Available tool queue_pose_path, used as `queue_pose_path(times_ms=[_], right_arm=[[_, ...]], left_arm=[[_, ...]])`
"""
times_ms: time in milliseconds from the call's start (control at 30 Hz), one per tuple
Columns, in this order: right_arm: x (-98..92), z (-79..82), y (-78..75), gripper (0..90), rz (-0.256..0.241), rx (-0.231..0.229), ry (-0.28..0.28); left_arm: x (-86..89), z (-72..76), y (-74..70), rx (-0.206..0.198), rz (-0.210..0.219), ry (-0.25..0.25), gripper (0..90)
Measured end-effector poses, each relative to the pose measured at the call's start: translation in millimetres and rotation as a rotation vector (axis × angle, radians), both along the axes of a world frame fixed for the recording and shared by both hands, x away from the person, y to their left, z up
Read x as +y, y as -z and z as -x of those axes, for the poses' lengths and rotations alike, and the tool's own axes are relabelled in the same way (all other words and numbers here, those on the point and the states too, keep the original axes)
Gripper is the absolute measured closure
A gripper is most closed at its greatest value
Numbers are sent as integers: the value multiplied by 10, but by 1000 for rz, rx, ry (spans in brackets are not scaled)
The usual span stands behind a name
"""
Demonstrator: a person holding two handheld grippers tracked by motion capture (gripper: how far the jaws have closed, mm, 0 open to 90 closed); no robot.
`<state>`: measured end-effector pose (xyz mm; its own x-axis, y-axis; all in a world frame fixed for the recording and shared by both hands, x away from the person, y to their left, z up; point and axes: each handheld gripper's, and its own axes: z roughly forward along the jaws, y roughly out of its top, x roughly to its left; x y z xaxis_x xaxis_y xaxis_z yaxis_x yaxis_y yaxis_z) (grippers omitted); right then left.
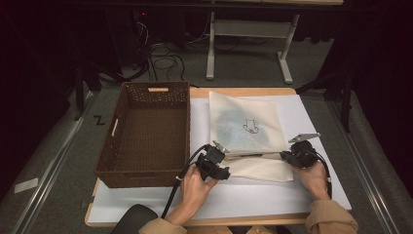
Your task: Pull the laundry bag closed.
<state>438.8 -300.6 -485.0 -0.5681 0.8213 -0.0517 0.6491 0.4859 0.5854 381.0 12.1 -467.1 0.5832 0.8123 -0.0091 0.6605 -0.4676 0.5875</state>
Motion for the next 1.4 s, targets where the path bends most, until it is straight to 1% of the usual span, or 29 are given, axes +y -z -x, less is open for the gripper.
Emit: queue_pose_path(times_ms=[33,100,133,200,267,400,433,467,533,567,633,667,733,800,867,933,1000,1033,1100,1167,1200,1233,1300,1367,1400], right_arm=[[1,0,2,868,1,0,0],[3,-8,7,867,0,1,-1],[4,-9,7,867,2,2,0],[9,-13,11,867,0,4,-5],[30,-19,20,867,5,6,-10],[40,-28,26,866,9,7,-10],[41,-28,26,865,9,7,-11],[43,-28,26,863,11,7,-12],[55,-30,30,859,11,9,-14],[60,-29,30,854,15,10,-15],[72,-25,33,837,5,21,-15],[79,-23,32,828,7,19,-18],[100,-15,21,801,1,20,-28],[123,-4,-3,757,-14,13,-35],[149,17,-57,697,-34,-5,-41],[177,37,-111,635,-63,-22,-41],[209,67,-173,596,-80,-54,-44],[224,77,-210,593,-92,-58,-44],[260,100,-276,590,-137,-70,-69],[316,132,-327,574,-158,-85,-88],[346,146,-344,581,-170,-86,-96],[376,161,-354,590,-186,-74,-112],[427,166,-353,604,-202,-75,-142],[495,173,-338,607,-233,-70,-151],[513,171,-332,609,-239,-63,-154]], left_arm=[[14,2,-1,2,-5,-13,362],[29,4,11,8,-7,-23,370],[22,7,18,7,-15,-24,370],[6,3,58,13,-45,-29,372],[15,-24,106,34,-50,-47,382],[1,-44,181,49,-60,-52,401],[4,-47,201,51,-64,-53,421],[12,-50,217,50,-58,-55,453],[28,-58,234,48,-38,-55,563],[43,-73,241,50,-27,-52,603],[52,-88,249,48,-8,-45,670],[47,-89,252,47,-7,-40,698],[25,-80,263,32,-17,-29,731],[13,-77,269,27,-26,-20,747],[12,-78,272,28,-28,-16,755],[10,-78,279,25,-31,-13,759],[0,-74,286,18,-40,-8,761],[-5,-71,290,15,-42,-7,762],[-7,-69,289,15,-47,-3,762],[-5,-70,291,15,-46,0,762],[-5,-71,294,11,-47,2,762],[-5,-71,296,11,-47,3,761],[-3,-70,298,10,-44,4,761],[-2,-71,299,11,-44,6,760],[-2,-72,299,12,-44,6,759]])
